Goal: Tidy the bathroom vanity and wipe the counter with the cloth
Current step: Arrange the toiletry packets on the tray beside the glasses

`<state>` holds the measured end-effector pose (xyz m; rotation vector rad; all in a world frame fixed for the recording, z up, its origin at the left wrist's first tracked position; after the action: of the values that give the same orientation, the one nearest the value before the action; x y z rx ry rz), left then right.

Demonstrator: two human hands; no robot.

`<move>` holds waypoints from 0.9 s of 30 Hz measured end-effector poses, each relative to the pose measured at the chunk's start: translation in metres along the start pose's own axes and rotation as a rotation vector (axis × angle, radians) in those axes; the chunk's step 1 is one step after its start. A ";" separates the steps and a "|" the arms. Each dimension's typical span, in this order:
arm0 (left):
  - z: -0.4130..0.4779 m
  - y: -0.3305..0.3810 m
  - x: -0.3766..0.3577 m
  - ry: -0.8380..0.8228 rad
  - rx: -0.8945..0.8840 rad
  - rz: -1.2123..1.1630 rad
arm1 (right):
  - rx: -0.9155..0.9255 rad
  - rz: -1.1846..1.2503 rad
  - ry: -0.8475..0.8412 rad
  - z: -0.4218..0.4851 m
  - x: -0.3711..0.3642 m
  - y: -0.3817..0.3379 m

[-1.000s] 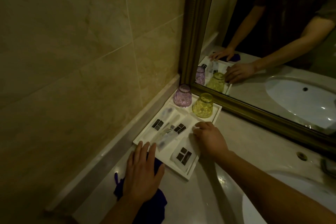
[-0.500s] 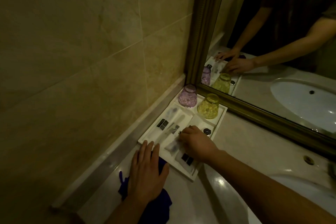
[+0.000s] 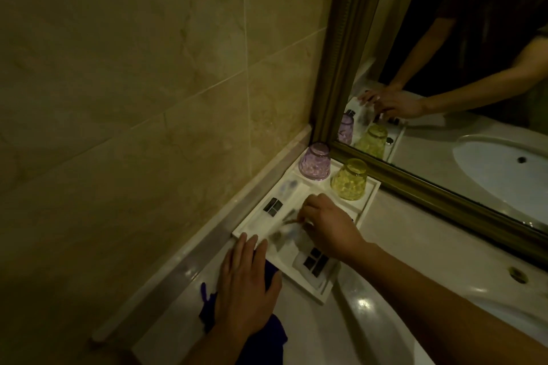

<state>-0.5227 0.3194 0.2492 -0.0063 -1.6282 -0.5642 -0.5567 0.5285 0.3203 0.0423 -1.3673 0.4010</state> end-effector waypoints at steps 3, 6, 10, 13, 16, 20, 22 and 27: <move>0.000 -0.001 -0.001 0.003 -0.005 0.018 | -0.190 0.181 0.153 -0.001 0.017 -0.001; 0.001 -0.001 -0.002 -0.008 -0.007 0.038 | -0.476 0.434 0.412 0.005 0.035 0.001; 0.001 0.001 0.000 -0.032 -0.037 0.089 | -0.923 1.087 0.540 0.025 0.027 0.007; 0.000 0.001 0.002 -0.053 -0.048 0.099 | -1.123 1.241 0.363 0.034 0.000 0.004; 0.001 0.002 0.005 -0.064 -0.058 0.085 | -1.229 1.241 0.275 0.036 -0.026 0.008; 0.001 0.001 0.006 -0.069 -0.061 0.071 | -1.146 1.037 0.203 0.036 -0.033 0.017; 0.001 0.001 0.005 -0.057 -0.069 0.070 | -1.015 0.834 0.156 0.036 -0.030 0.017; -0.001 0.001 0.006 -0.028 -0.046 0.022 | -0.527 0.344 -0.140 0.027 -0.034 0.006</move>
<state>-0.5228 0.3181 0.2550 -0.0662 -1.6403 -0.5865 -0.5891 0.5184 0.2923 -0.6161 -1.5866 0.3147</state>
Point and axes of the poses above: each hand's wrist, its own z-axis towards the middle knuckle, its own x-axis out of the back of the hand, y = z × x, the point moved 2 cm from there along z, towards the middle knuckle, and after that the axes turned 2 degrees about x, right-handed, at the moved point
